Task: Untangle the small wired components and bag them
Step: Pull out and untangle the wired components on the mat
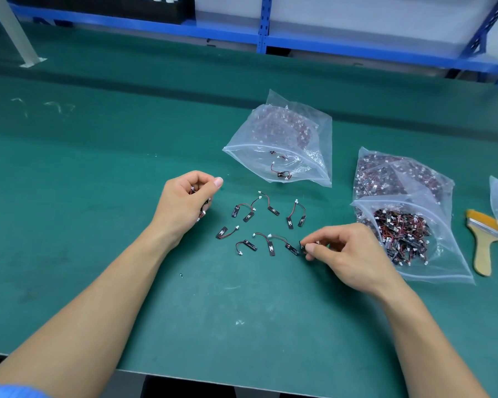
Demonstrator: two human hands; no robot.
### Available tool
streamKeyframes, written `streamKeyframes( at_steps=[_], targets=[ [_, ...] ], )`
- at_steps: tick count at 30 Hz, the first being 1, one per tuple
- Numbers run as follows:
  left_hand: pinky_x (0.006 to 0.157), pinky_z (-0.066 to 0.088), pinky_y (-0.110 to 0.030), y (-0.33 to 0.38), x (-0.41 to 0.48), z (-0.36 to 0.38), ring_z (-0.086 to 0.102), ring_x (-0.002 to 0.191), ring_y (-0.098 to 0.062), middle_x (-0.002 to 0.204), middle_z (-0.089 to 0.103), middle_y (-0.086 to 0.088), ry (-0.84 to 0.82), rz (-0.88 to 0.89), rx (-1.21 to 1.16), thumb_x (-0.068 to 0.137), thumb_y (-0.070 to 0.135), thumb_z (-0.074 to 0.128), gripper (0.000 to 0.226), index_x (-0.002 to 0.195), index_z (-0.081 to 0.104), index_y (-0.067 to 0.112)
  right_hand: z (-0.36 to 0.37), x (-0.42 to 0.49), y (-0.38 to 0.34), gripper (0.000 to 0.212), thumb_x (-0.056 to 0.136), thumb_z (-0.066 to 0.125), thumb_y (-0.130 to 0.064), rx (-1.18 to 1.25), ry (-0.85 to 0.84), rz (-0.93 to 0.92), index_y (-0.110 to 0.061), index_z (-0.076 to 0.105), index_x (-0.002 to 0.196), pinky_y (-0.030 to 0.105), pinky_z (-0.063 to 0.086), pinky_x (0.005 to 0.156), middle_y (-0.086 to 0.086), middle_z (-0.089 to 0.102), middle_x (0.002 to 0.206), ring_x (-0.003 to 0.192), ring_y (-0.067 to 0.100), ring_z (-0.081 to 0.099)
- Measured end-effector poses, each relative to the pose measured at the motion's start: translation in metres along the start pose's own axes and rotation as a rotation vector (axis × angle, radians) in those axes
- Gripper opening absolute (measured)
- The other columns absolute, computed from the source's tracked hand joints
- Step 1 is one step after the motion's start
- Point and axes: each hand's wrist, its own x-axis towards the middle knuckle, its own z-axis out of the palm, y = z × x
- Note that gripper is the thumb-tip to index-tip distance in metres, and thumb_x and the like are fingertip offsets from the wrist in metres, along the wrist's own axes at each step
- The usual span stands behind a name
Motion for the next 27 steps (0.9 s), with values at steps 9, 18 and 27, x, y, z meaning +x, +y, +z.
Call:
streamKeyframes(
  at_steps=[9, 18, 27],
  targets=[
    [0.044, 0.033, -0.017, 0.0, 0.0, 0.0, 0.036, 0.046, -0.011, 0.051, 0.044, 0.007, -0.006, 0.004, 0.004, 0.093, 0.024, 0.071, 0.021, 0.072, 0.065, 0.021, -0.006, 0.003, 0.008, 0.012, 0.083, 0.077, -0.022, -0.202, 0.167, -0.046, -0.034, 0.074, 0.081, 0.015, 0.038, 0.054, -0.024, 0.066, 0.074, 0.045, 0.007, 0.045],
    [0.045, 0.034, -0.017, 0.001, 0.0, -0.001, 0.037, 0.046, -0.011, 0.05, 0.045, 0.007, -0.006, 0.015, 0.021, 0.092, 0.026, 0.071, 0.025, 0.068, 0.067, 0.028, -0.016, 0.008, 0.007, 0.023, 0.07, 0.081, -0.056, -0.422, -0.013, 0.037, -0.043, 0.069, 0.085, 0.03, 0.05, 0.07, -0.02, 0.066, 0.078, 0.065, -0.002, 0.052],
    [0.045, 0.035, -0.018, -0.004, 0.002, -0.004, 0.037, 0.047, -0.011, 0.05, 0.043, 0.008, 0.018, 0.035, 0.096, 0.094, 0.035, 0.067, 0.025, 0.073, 0.066, 0.021, -0.009, 0.033, 0.002, 0.014, 0.087, 0.073, -0.029, 0.001, 0.204, 0.002, -0.029, 0.072, 0.073, 0.014, 0.036, 0.051, -0.019, 0.058, 0.061, 0.047, 0.002, 0.043]
  ],
)
